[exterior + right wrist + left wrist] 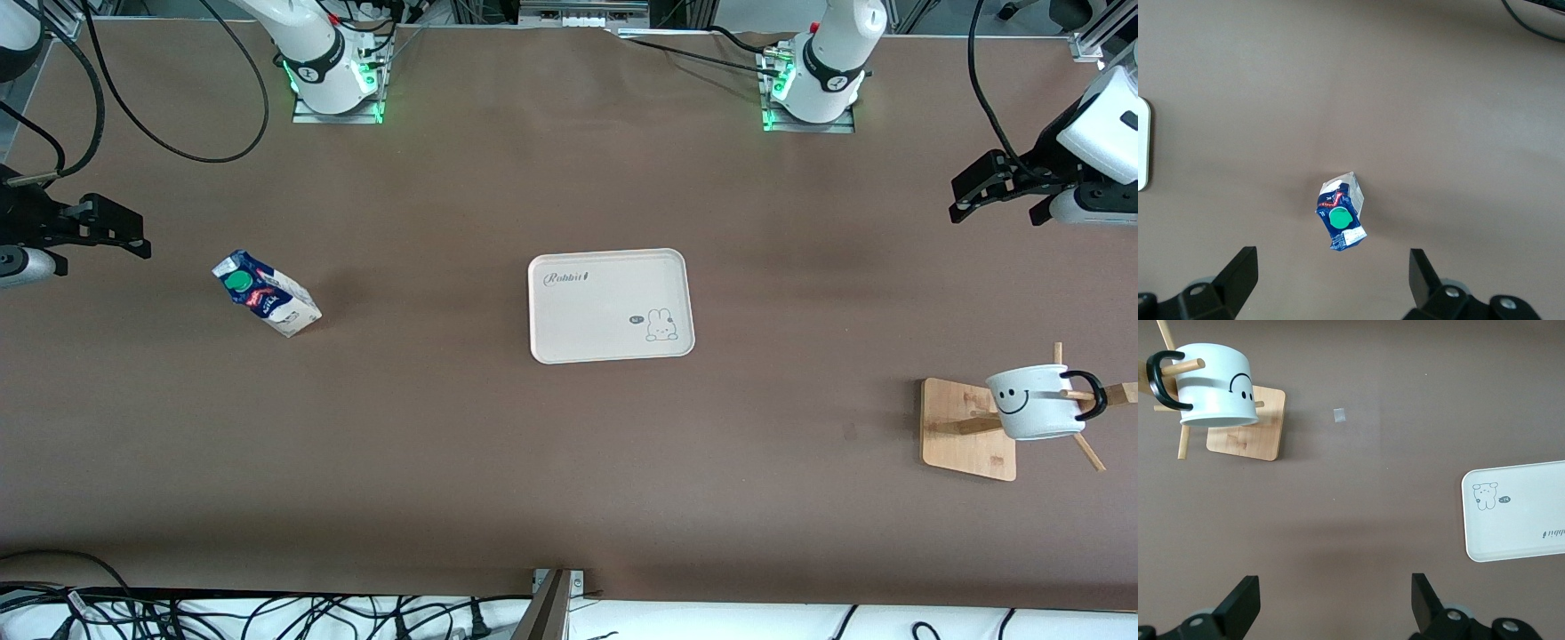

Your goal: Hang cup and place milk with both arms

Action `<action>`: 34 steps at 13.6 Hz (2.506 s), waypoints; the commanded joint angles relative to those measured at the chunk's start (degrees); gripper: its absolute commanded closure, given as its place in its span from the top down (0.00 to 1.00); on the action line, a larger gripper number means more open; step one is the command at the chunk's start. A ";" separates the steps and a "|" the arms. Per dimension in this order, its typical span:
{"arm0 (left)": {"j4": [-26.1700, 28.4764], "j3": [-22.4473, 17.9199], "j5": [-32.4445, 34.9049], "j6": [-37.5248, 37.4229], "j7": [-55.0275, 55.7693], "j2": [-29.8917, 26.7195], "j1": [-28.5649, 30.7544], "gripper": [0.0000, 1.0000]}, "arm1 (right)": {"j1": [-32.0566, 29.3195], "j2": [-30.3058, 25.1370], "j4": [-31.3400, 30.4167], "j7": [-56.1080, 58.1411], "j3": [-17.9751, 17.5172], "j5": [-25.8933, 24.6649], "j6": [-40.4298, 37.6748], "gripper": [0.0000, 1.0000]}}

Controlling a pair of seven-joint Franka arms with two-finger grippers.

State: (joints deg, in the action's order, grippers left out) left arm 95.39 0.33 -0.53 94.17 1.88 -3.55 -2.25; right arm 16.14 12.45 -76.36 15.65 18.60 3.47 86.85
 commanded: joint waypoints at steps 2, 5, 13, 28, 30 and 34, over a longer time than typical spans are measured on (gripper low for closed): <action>-1.79 -0.07 0.62 -1.45 -0.39 0.73 -0.13 1.00 | -0.23 0.73 1.21 0.70 0.21 -1.01 -0.62 1.00; -1.79 -0.07 0.62 -1.45 -0.39 0.73 -0.13 1.00 | -0.58 1.00 1.21 1.40 0.39 -1.10 -0.19 1.00; -1.79 -0.07 0.62 -1.45 -0.30 0.73 -0.13 1.00 | -4.85 -0.14 1.21 1.31 -4.41 -0.75 -0.36 1.00; -1.79 -0.07 0.62 -1.45 -0.30 0.73 -0.13 1.00 | -20.27 -3.31 -1.86 -10.11 -22.11 -4.26 -5.81 1.00; -1.79 -0.07 0.62 -1.45 -0.30 0.73 -0.13 1.00 | -20.27 -3.31 -1.95 -10.12 -22.11 -5.14 -5.81 1.00; -1.79 0.02 0.62 -1.45 -0.30 0.73 -0.13 1.00 | -20.27 -3.31 -1.95 -10.20 -22.03 -5.85 -6.77 1.00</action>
State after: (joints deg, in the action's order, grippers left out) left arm 95.39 0.32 -0.53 94.13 1.88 -3.54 -2.24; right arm -2.49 10.55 -77.07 6.58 -1.64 -1.27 81.18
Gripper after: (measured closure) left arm 0.000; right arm 0.000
